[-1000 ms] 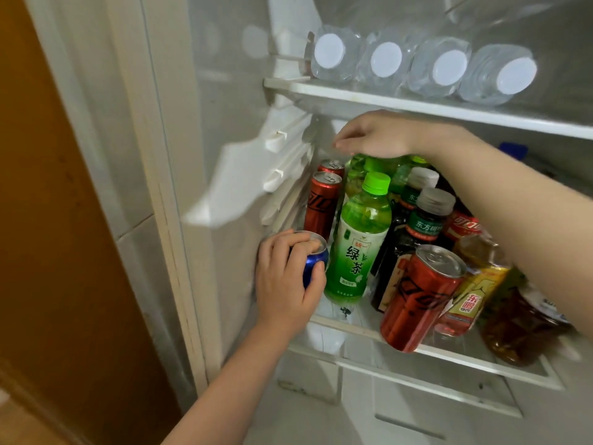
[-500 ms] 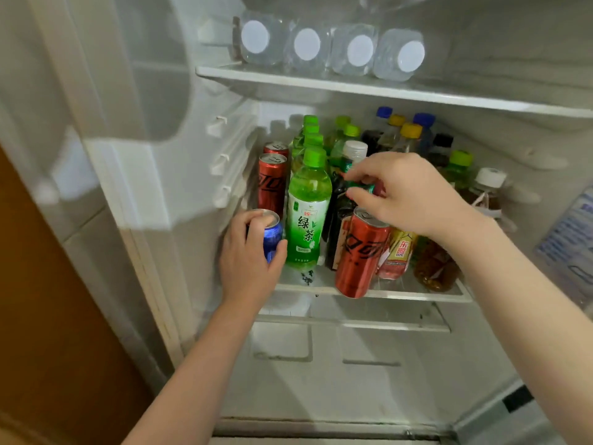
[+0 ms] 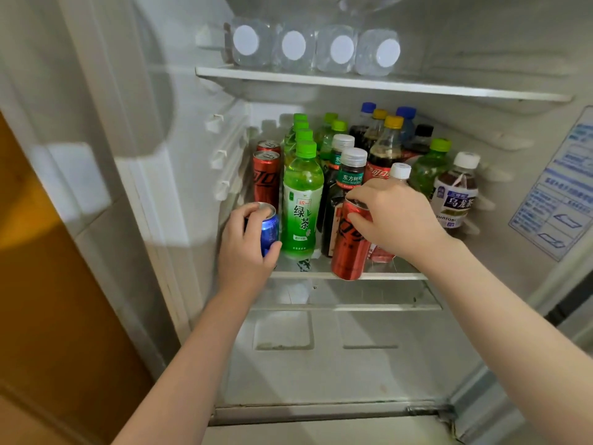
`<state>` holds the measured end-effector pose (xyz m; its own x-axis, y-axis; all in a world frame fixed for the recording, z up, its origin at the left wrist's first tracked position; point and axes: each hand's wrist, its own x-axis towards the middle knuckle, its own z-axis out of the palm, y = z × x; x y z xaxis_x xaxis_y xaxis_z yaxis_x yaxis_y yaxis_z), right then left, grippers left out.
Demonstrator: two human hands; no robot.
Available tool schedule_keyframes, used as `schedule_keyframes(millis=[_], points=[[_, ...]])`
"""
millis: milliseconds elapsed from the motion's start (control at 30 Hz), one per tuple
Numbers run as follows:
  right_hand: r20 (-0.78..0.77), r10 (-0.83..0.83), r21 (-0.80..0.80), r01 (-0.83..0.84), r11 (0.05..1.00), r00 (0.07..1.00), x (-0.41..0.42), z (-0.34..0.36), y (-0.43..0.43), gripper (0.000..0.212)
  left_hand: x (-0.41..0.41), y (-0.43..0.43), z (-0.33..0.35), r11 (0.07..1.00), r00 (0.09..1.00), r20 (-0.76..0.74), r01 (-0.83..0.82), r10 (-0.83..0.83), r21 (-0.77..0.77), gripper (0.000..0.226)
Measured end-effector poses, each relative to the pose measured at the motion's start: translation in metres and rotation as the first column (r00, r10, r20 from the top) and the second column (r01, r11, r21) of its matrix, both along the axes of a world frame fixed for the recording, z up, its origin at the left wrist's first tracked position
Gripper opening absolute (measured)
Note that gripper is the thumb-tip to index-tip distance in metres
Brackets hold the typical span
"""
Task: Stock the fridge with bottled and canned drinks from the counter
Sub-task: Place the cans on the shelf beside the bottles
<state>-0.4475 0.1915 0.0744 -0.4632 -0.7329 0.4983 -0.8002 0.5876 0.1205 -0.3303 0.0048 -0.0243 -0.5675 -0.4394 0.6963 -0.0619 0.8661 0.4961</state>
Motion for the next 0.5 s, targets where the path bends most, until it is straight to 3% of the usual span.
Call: schedule_keyframes(millis=[267, 400, 500], points=[[0.267, 0.105, -0.095, -0.082, 0.992, 0.958, 0.004, 0.000, 0.010, 0.030, 0.009, 0.001, 0.000, 0.999, 0.999, 0.003, 0.034, -0.034, 0.027, 0.054], [0.397, 0.107, -0.058, -0.091, 0.994, 0.912, 0.003, 0.005, 0.014, 0.042, 0.011, 0.004, -0.005, 0.992, 1.000, -0.016, 0.020, -0.019, 0.122, 0.054], [0.410, 0.134, 0.008, -0.150, 0.989, 0.902, 0.005, 0.012, 0.014, 0.044, 0.017, 0.003, -0.003, 0.987, 0.998, -0.019, 0.060, -0.058, 0.150, 0.051]])
